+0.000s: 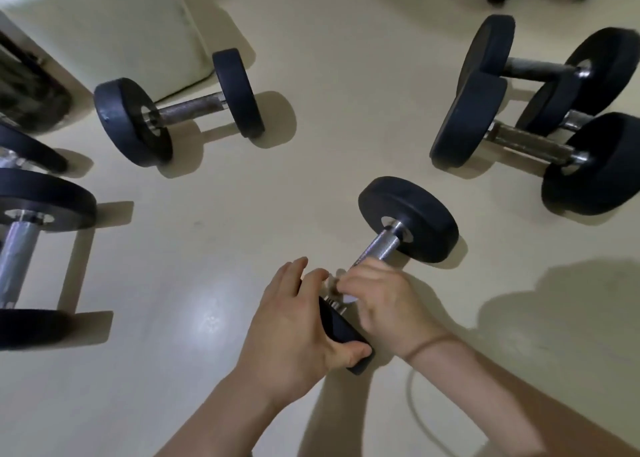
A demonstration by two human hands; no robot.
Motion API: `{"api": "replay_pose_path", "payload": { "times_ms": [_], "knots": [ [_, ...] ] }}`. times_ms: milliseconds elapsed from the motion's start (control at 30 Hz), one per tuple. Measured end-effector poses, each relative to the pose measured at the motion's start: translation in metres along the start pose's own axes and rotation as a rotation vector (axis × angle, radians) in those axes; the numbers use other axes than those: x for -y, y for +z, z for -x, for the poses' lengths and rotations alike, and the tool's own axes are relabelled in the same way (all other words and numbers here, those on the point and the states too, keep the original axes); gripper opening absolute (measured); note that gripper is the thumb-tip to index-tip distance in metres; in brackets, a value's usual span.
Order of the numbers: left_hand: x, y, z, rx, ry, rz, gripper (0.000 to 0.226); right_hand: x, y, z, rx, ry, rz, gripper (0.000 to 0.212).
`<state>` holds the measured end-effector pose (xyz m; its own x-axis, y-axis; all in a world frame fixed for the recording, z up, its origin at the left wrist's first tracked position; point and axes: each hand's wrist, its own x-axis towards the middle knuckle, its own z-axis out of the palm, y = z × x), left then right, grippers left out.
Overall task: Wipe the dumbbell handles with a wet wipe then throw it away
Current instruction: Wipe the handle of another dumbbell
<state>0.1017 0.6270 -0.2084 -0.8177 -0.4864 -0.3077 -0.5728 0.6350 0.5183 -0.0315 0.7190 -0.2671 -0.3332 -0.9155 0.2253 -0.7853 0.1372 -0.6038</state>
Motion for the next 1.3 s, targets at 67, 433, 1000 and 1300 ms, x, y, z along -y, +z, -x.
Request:
{"api": "replay_pose_path", "payload": {
  "times_ms": [67,433,1000,1300],
  "knots": [
    [-0.003,0.0,0.001,0.008,-0.001,-0.008,0.1,-0.005,-0.007,0.001,0.023,-0.085,-0.013,0.03],
    [0.005,-0.006,-0.006,0.033,-0.015,0.01,0.108,-0.03,-0.003,-0.001,-0.254,-0.058,0.061,0.042],
    [0.032,-0.031,-0.033,0.171,-0.185,0.408,0.108,-0.027,0.02,-0.015,-0.624,0.33,-0.042,0.031],
    [0.04,-0.037,-0.039,0.26,-0.19,0.435,0.103,-0.016,0.032,-0.001,-0.459,0.073,-0.097,0.03]
  ]
}}
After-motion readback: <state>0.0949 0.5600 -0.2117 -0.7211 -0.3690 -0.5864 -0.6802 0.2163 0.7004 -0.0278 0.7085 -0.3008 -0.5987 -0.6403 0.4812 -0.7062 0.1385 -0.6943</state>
